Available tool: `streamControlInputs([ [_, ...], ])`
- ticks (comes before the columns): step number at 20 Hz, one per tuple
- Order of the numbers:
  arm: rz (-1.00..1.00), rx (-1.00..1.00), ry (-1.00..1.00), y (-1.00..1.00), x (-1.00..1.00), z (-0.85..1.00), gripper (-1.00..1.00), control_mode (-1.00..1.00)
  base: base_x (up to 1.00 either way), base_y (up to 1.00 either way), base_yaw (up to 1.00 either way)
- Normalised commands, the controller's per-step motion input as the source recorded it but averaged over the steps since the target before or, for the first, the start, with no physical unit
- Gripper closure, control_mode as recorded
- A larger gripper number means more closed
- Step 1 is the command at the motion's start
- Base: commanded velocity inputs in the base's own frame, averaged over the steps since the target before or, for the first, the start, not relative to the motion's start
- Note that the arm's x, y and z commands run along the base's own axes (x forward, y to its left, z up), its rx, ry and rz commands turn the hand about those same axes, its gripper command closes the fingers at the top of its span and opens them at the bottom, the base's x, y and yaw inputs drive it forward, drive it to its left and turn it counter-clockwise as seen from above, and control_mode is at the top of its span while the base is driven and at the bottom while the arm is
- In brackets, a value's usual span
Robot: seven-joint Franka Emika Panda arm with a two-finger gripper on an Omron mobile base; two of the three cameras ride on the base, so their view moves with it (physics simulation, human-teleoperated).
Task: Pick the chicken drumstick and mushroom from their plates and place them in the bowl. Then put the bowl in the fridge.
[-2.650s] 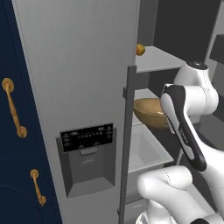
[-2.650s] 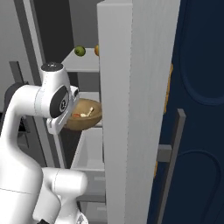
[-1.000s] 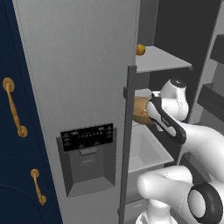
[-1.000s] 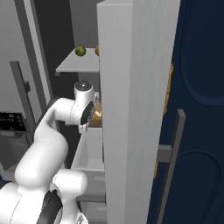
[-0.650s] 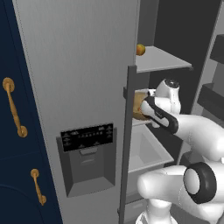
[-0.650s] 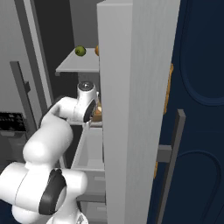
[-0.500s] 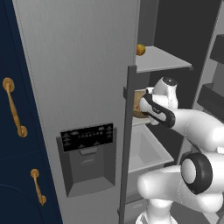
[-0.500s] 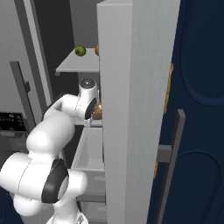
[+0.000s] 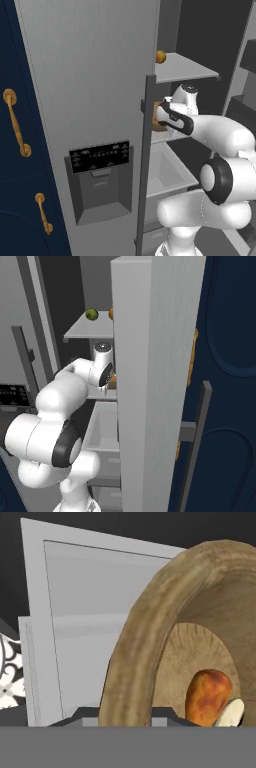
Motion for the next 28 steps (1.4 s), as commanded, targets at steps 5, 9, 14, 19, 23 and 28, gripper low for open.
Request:
streamControlInputs([
  [5,0.00,0.00,0.00,0.00,0.00,-0.01,-1.00,-1.00,0.00,0.00,0.00],
  [9,0.00,0.00,-0.09,0.00,-0.01,0.00,-1.00,-1.00,0.00,0.00,0.00],
  [14,-0.07,0.00,-0.24,0.00,-0.02,0.00,-1.00,-1.00,0.00,0.00,0.00],
  [19,-0.15,0.07,-0.10,-0.01,-0.16,0.34,-1.00,-1.00,0.00,0.00,0.00],
  [23,-0.17,0.13,0.03,0.00,-0.76,0.77,-1.00,-1.00,0.00,0.00,0.00],
  [28,-0.16,0.11,0.08,0.00,-1.00,0.65,-1.00,-1.00,0.00,0.00,0.00],
])
